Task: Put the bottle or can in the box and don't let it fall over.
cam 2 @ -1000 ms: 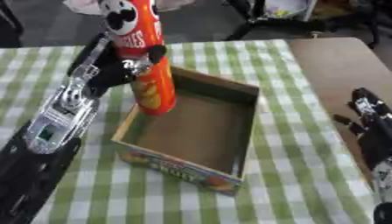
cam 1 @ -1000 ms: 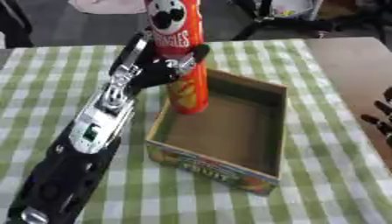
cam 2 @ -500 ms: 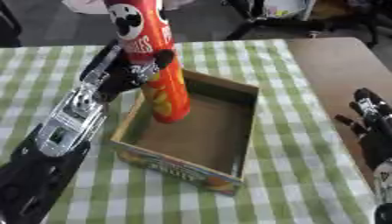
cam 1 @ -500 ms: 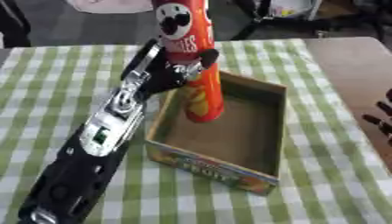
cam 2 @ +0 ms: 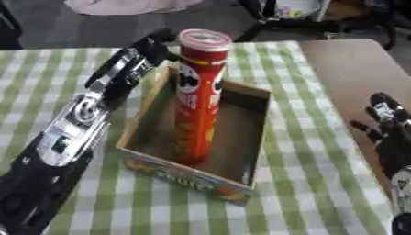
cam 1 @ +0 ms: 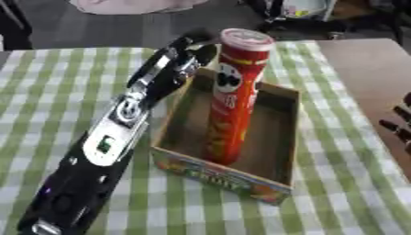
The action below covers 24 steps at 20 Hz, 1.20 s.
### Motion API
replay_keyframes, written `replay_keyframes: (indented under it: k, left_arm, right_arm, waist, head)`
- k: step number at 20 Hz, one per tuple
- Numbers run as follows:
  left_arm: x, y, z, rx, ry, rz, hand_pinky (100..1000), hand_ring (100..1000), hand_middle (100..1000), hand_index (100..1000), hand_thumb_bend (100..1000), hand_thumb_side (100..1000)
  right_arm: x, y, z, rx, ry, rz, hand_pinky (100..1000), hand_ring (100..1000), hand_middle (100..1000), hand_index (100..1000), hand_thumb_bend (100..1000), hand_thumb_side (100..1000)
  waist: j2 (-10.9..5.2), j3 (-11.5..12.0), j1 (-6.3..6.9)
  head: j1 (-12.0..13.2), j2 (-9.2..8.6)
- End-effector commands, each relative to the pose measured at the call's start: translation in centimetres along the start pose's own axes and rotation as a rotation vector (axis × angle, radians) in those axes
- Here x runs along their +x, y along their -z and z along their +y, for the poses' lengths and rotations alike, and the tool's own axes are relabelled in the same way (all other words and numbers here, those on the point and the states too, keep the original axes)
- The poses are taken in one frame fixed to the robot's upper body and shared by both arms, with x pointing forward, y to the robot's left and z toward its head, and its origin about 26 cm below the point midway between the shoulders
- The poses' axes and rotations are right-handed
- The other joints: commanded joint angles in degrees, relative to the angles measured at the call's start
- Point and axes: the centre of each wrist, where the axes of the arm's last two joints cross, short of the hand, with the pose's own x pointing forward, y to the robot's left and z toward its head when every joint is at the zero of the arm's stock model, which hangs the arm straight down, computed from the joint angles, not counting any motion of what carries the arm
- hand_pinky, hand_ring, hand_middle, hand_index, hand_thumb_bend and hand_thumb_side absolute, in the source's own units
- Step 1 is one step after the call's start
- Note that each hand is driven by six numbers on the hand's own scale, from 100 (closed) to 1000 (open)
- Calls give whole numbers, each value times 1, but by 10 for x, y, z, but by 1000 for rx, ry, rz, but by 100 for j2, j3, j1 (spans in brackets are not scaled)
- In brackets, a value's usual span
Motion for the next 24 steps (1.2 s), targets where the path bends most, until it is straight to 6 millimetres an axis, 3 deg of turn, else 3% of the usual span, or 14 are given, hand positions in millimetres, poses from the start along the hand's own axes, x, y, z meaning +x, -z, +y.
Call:
replay_keyframes:
  k: [1, 12, 18, 21, 24]
  left_arm:
    - [8, 3, 7, 15, 9, -15, 1000, 781, 1000, 887, 521, 804]
    - [12, -8, 21, 112, -21, -3, 1000, 713, 1000, 845, 365, 757]
    - [22, -31, 52, 229, -40, -16, 1000, 628, 1000, 832, 302, 737]
    - [29, -46, 71, 289, -50, -22, 1000, 560, 935, 795, 267, 726]
    - [39, -61, 92, 340, -32, -35, 1000, 551, 926, 790, 247, 720]
  right_arm:
    - [10, 2, -2, 0, -5, -26, 710, 1000, 1000, 903, 224, 356]
    - [9, 1, -5, -8, -11, -24, 710, 1000, 1000, 903, 225, 355]
    - [12, -1, -13, -27, -25, -31, 710, 1000, 1000, 903, 226, 354]
    - [13, -2, -16, -34, -33, -33, 710, 1000, 1000, 903, 228, 351]
    - [16, -2, -18, -35, -42, -40, 710, 1000, 1000, 903, 229, 350]
  waist:
    - [-113, 8, -28]
    - [-165, 85, -50]
    - [-250, 186, -56]
    - [-297, 237, -49]
    - [-351, 283, -55]
  head:
    - [-17, -91]
    - [-83, -59]
    - [-221, 3]
    - [-285, 45]
    - [-334, 101]
